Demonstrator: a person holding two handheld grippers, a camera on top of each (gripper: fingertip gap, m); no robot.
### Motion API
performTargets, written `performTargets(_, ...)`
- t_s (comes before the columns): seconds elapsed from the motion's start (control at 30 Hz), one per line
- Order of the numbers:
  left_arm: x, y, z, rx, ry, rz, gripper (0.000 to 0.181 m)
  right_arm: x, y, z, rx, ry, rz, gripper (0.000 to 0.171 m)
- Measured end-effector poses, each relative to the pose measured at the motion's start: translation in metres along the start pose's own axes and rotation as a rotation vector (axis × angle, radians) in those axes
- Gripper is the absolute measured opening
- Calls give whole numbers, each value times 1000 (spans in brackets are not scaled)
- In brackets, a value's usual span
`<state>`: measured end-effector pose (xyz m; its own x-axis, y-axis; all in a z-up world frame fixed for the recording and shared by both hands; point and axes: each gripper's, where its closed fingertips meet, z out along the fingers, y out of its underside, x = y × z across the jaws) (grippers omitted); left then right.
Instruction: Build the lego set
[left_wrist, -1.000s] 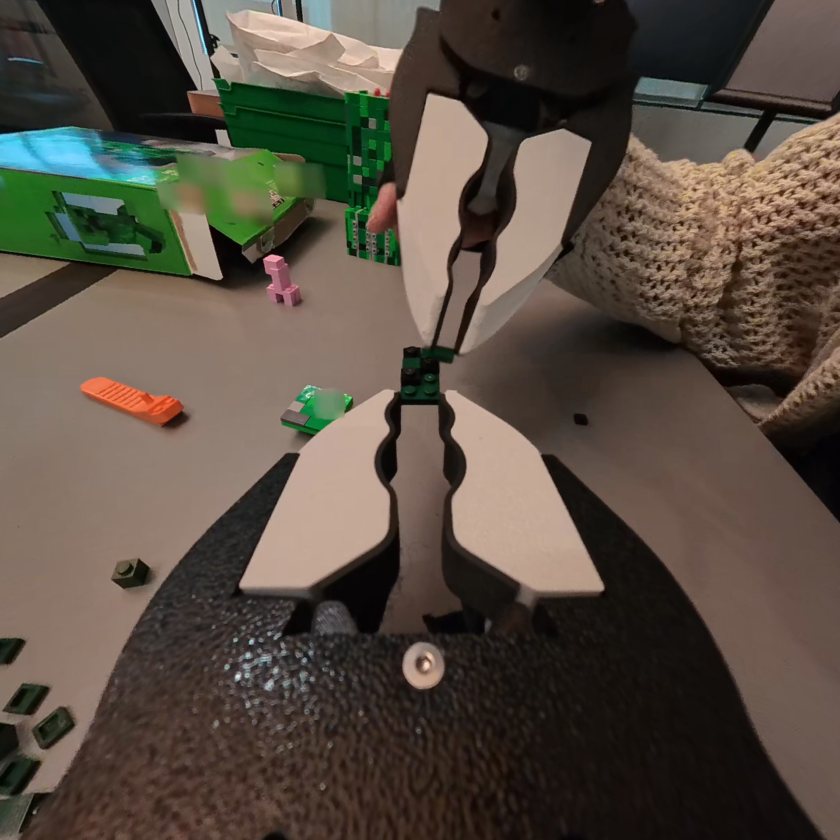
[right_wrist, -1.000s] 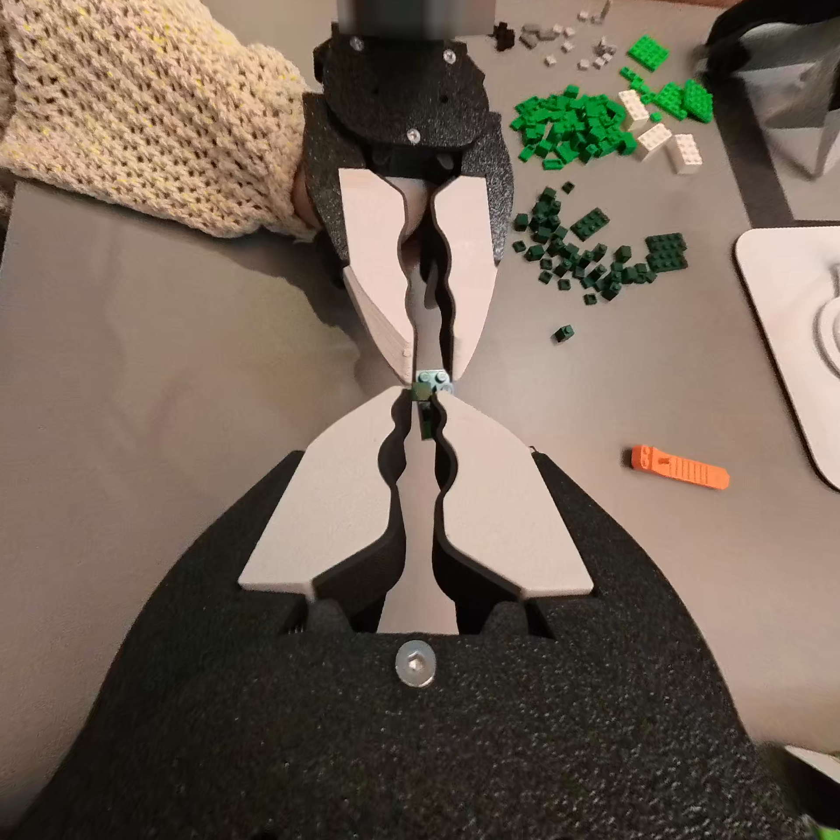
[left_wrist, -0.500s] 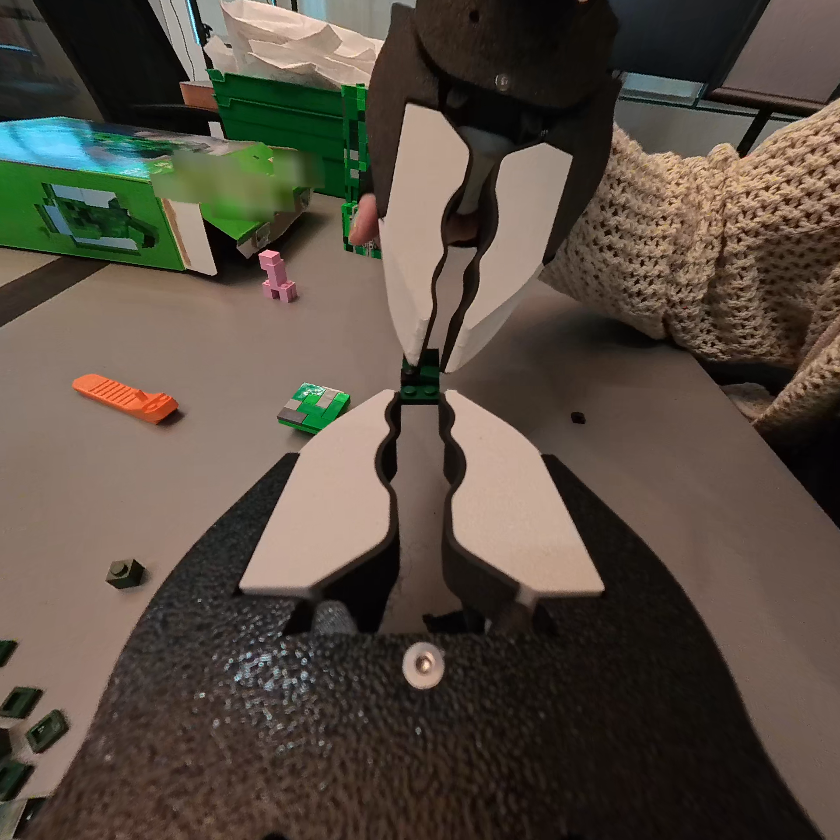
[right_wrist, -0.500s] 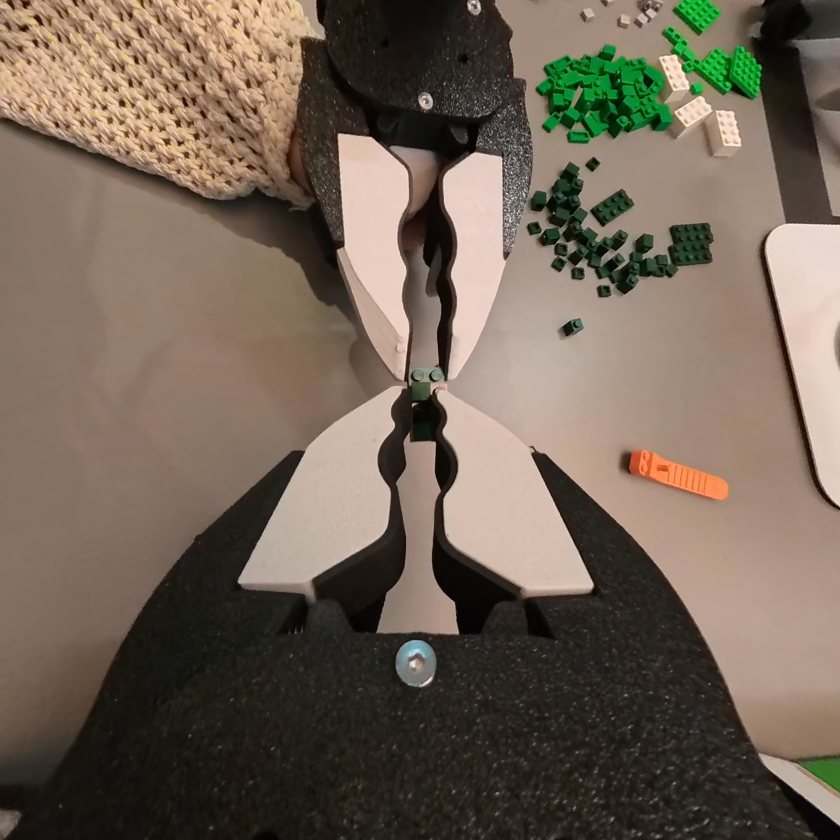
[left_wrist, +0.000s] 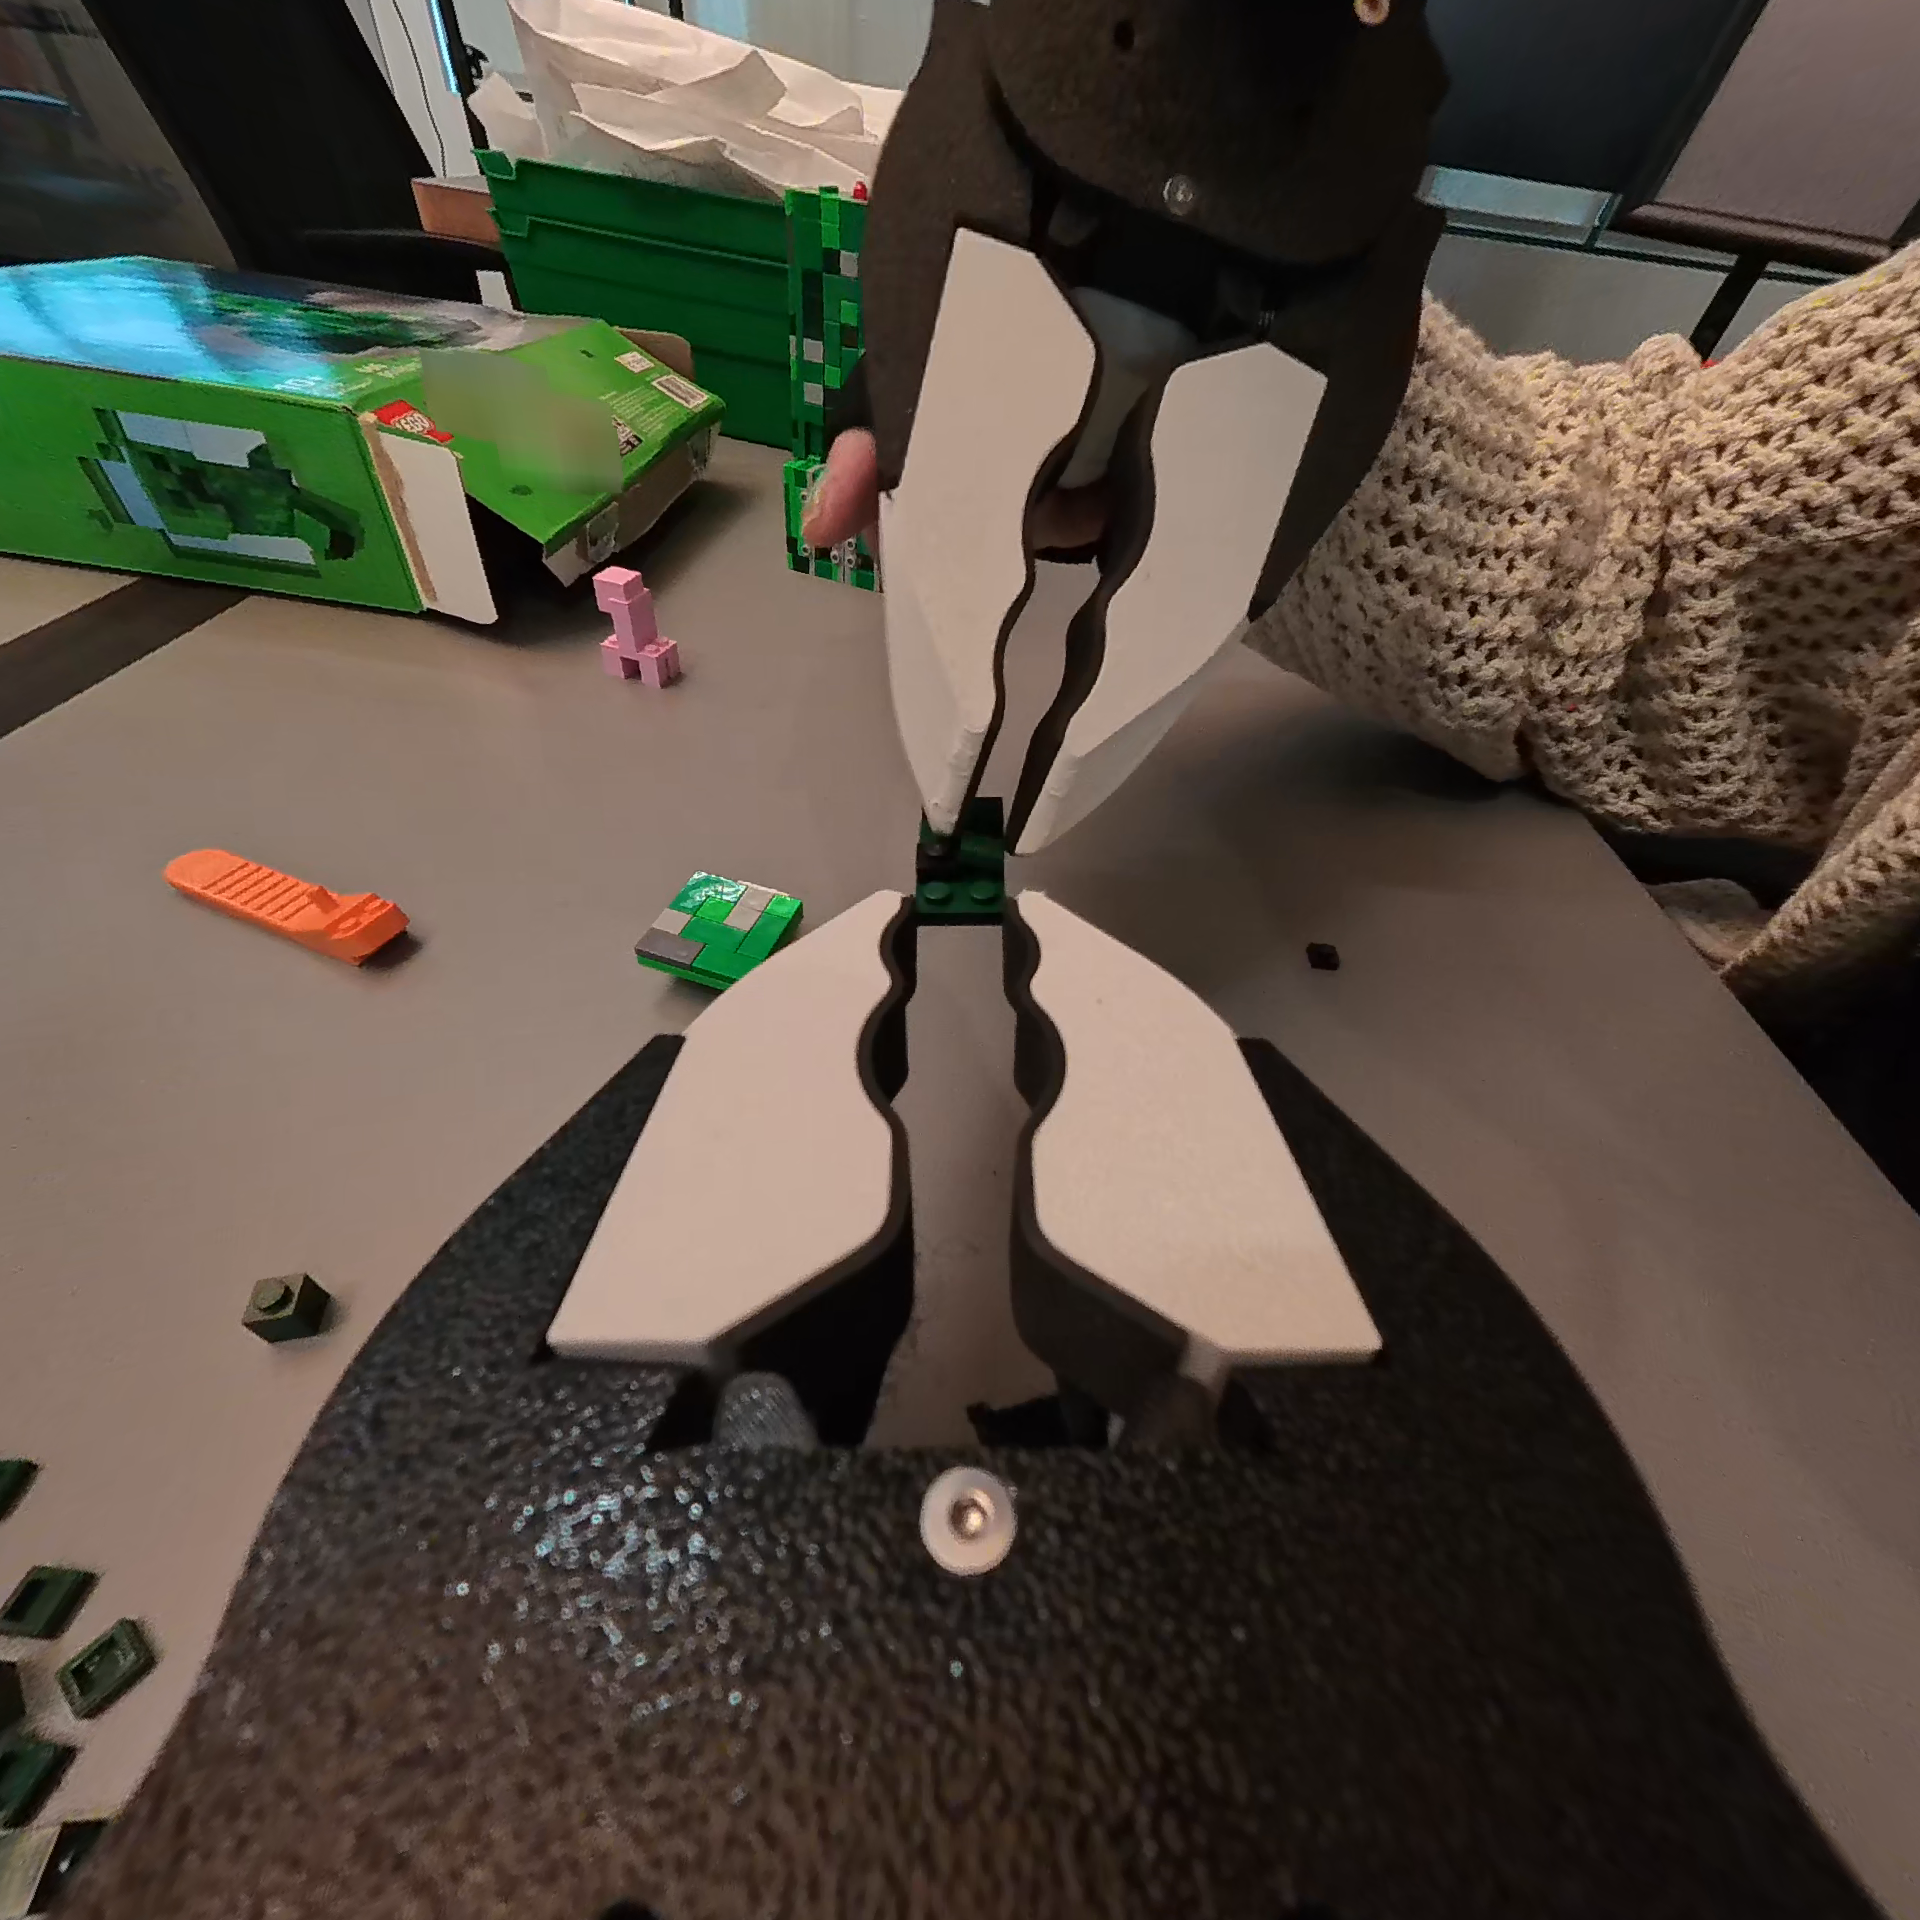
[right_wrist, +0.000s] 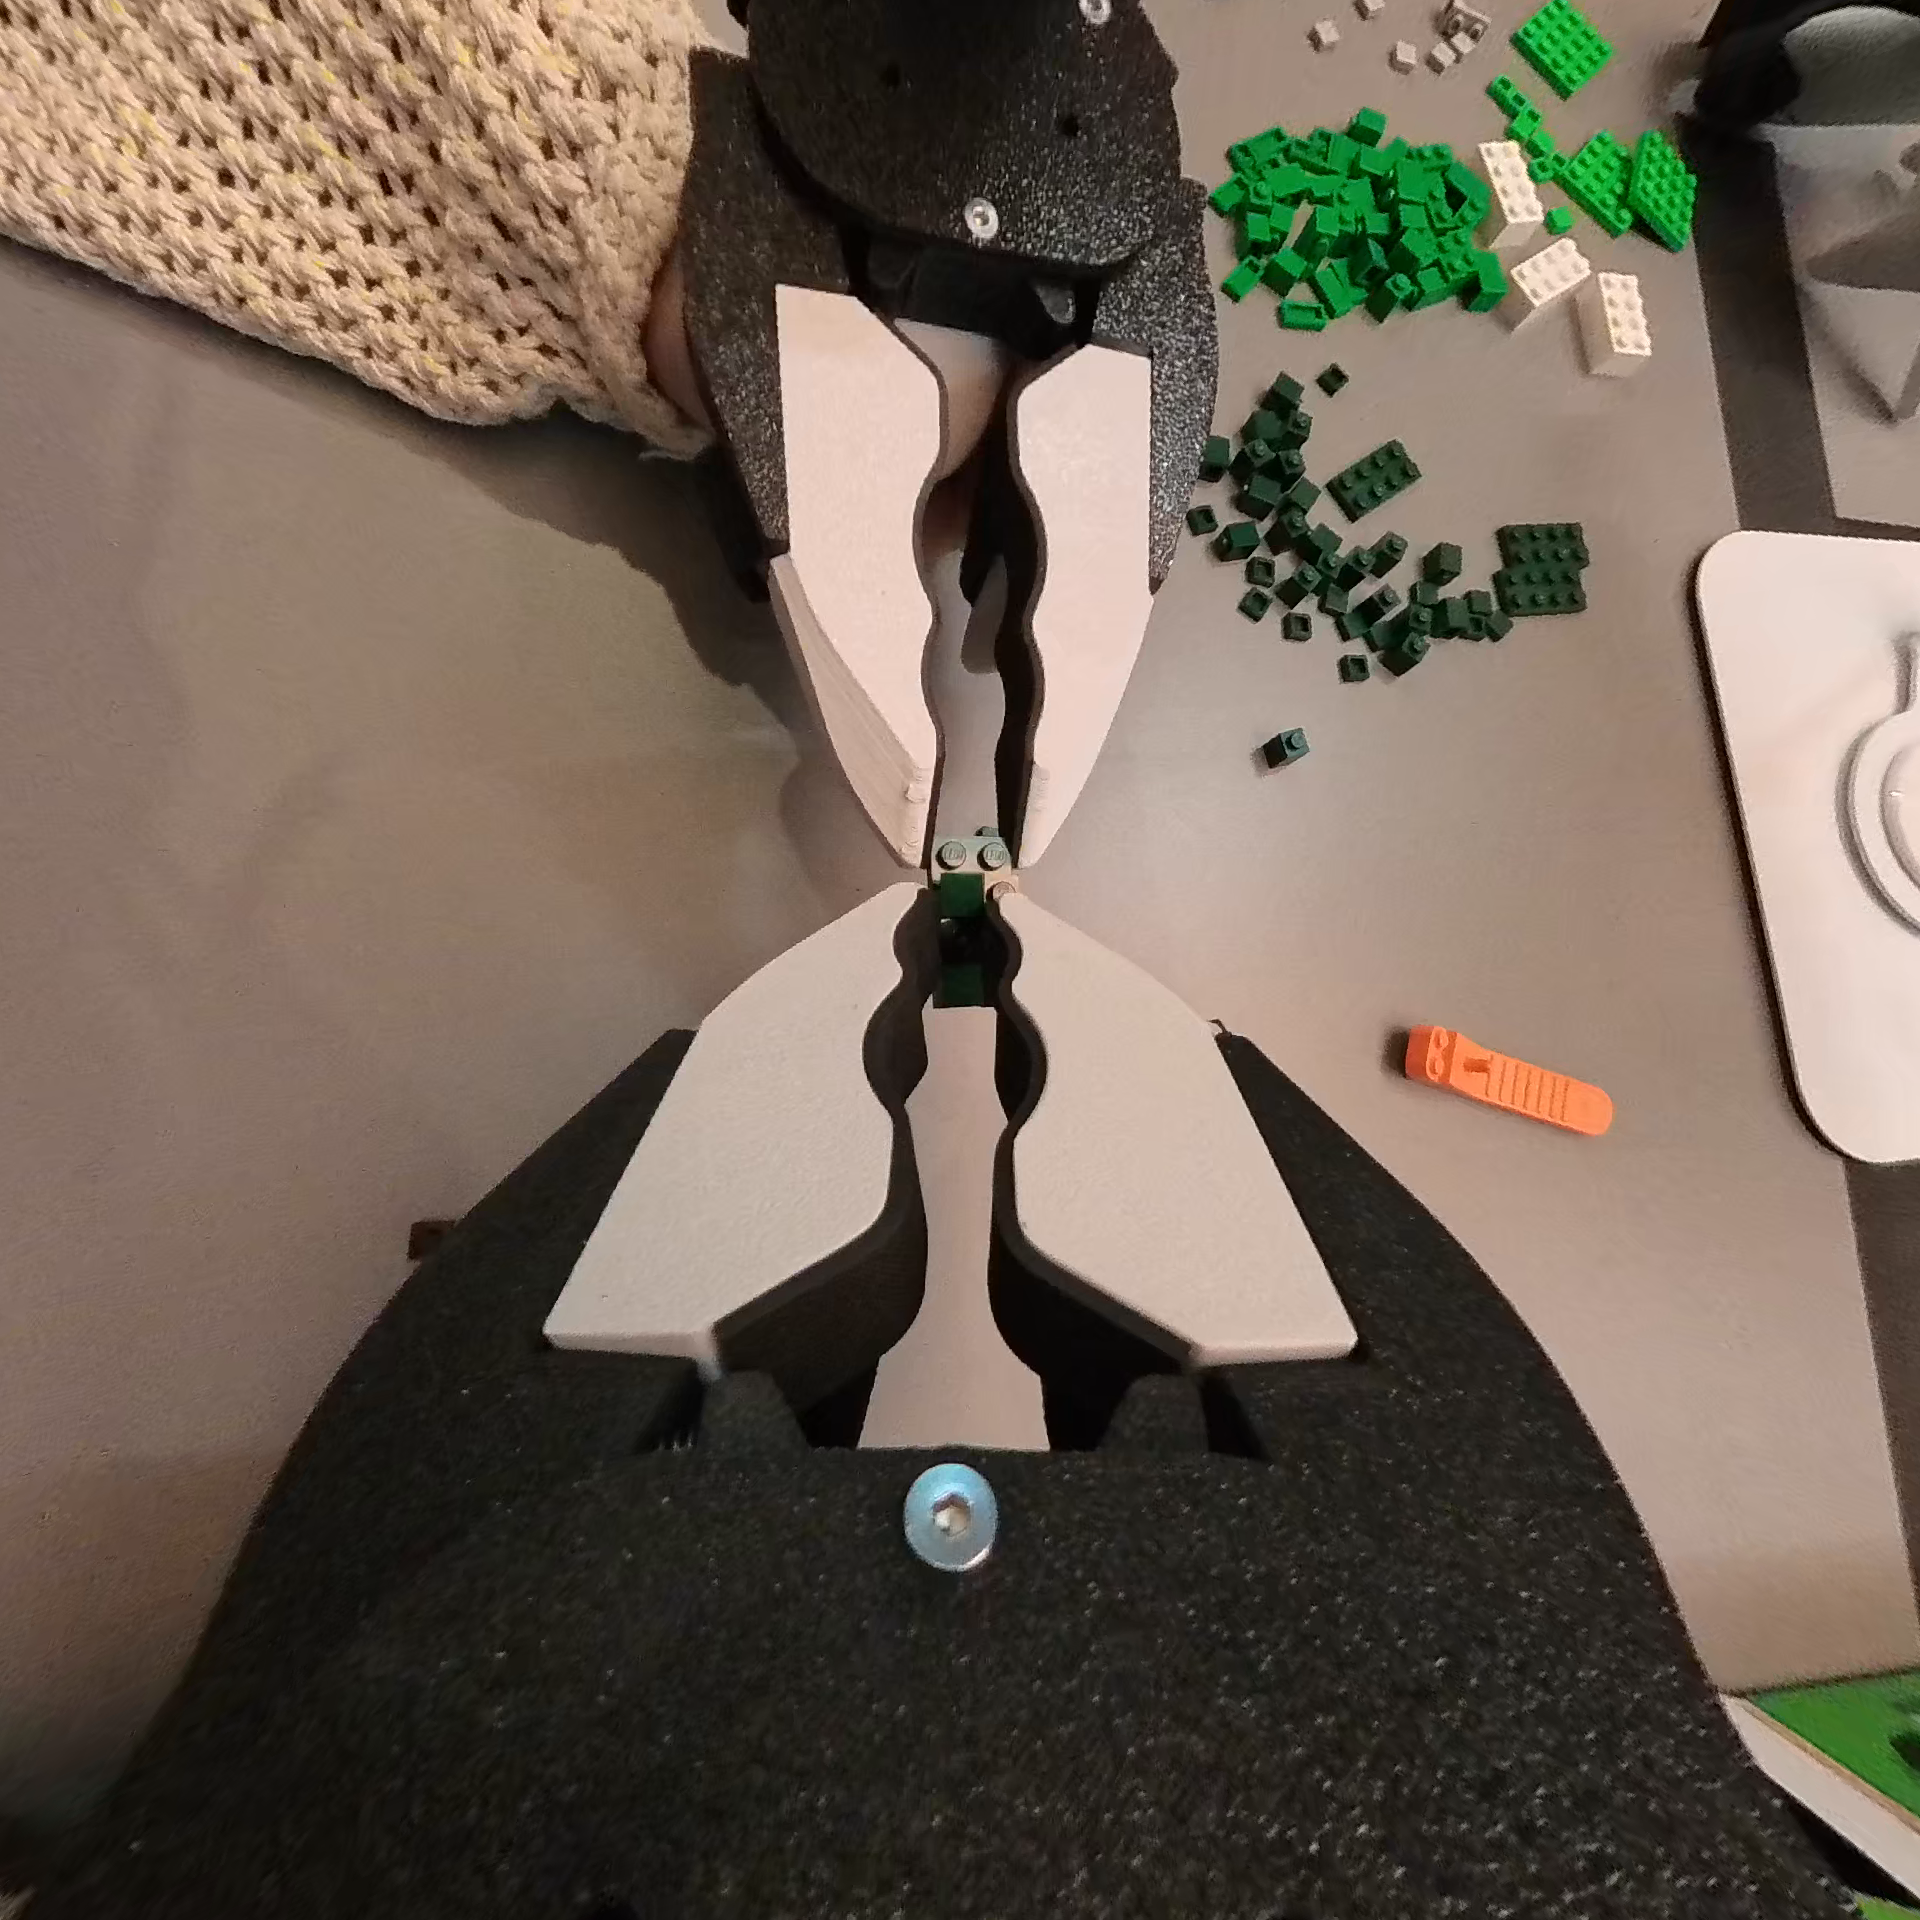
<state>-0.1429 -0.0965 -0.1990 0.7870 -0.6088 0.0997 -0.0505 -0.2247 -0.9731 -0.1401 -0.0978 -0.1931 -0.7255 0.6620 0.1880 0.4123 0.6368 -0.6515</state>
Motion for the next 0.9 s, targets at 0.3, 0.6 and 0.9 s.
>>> performTargets(0.3, 1, 1, 1, -8, 7, 3, 15, -1, 1, 1, 4, 14, 1, 8)
performTargets(0.6, 1, 1, 1, -9, 8, 0, 15, -2, 2, 1, -16, 26, -20, 8)
performTargets(0.9, 1, 1, 1, -10, 7, -7, 15, -1, 3, 2, -31, 53, -44, 8)
